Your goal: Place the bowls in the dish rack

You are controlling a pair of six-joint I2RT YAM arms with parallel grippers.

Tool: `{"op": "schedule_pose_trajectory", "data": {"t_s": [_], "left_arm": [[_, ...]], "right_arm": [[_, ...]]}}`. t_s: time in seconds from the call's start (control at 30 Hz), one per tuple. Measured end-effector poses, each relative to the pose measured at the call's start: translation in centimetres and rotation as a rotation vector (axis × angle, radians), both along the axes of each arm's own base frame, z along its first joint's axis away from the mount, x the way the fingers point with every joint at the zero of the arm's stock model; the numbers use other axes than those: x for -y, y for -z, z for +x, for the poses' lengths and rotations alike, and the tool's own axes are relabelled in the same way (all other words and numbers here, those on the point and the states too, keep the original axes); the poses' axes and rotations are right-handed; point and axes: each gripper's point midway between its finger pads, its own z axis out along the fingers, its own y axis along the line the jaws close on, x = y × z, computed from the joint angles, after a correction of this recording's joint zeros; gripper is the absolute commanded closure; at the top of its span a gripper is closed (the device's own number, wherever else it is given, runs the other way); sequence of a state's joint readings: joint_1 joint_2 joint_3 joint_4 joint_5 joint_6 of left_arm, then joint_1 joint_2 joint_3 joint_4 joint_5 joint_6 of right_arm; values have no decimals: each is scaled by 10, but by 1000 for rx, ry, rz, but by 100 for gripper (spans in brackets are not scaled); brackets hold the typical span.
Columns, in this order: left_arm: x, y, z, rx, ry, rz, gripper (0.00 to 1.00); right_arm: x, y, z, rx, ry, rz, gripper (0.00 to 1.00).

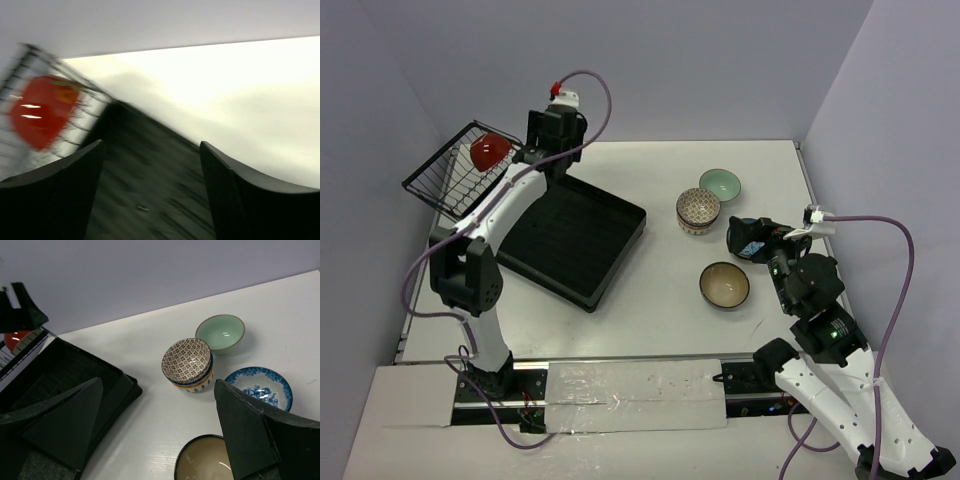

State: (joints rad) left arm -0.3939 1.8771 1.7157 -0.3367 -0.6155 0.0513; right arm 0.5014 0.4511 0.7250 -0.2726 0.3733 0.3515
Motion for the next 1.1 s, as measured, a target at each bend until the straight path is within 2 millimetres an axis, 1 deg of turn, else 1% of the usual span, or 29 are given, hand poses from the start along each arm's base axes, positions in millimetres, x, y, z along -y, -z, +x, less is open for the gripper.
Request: {"op": "schedule_pose_trajectory", "data": {"t_s": [0.07,0.1,0.17,0.23,0.3,0.33,0.37,0.43,0.47,0.53,0.57,0.63,0.7,0.77,0.83,0.87,0.93,0.97,1.07,1.1], "left_arm": [[25,-15,-12,7,72,-173,17],[37,-22,-20,3,107,-254,13],[68,-34,-40,-5,188,-428,10],[105,-42,-65,-38,277,-571,9],[150,-40,-93,-103,373,-675,7],[174,-37,-109,-143,423,-713,4],[200,-30,-125,-195,470,-744,1],[245,-9,-158,-306,552,-783,1],[265,5,-174,-366,583,-792,1],[296,35,-201,-479,618,-789,1],[308,52,-212,-528,623,-779,1],[323,87,-229,-620,615,-743,1],[331,118,-242,-702,594,-696,3],[338,141,-250,-760,578,-654,6],[343,156,-256,-793,571,-624,9],[345,158,-259,-801,573,-616,12],[348,161,-267,-817,579,-599,16],[350,160,-271,-820,586,-595,19],[358,154,-278,-818,609,-593,25],[362,151,-280,-815,618,-595,29]], "right_arm": [[2,1,0,-4,9,-1,0],[3,2,0,-8,14,-2,0],[5,4,0,-15,27,-2,0],[7,6,0,-24,39,-4,0],[10,8,0,-35,55,-7,0],[11,8,0,-41,61,-9,0],[12,9,0,-44,69,-8,0],[16,7,0,-47,89,-8,0],[18,6,-1,-48,100,-6,0],[22,5,-1,-47,120,-5,0],[23,4,-1,-46,126,-4,0],[26,4,-3,-44,140,0,0],[29,3,-4,-39,150,4,0],[32,0,-6,-29,162,11,0],[34,-1,-7,-22,167,16,0],[34,-2,-8,-20,169,17,0],[35,-3,-8,-17,171,19,0],[35,-3,-9,-15,171,20,0],[36,-4,-9,-12,176,22,0],[36,-4,-9,-12,177,23,0]]}}
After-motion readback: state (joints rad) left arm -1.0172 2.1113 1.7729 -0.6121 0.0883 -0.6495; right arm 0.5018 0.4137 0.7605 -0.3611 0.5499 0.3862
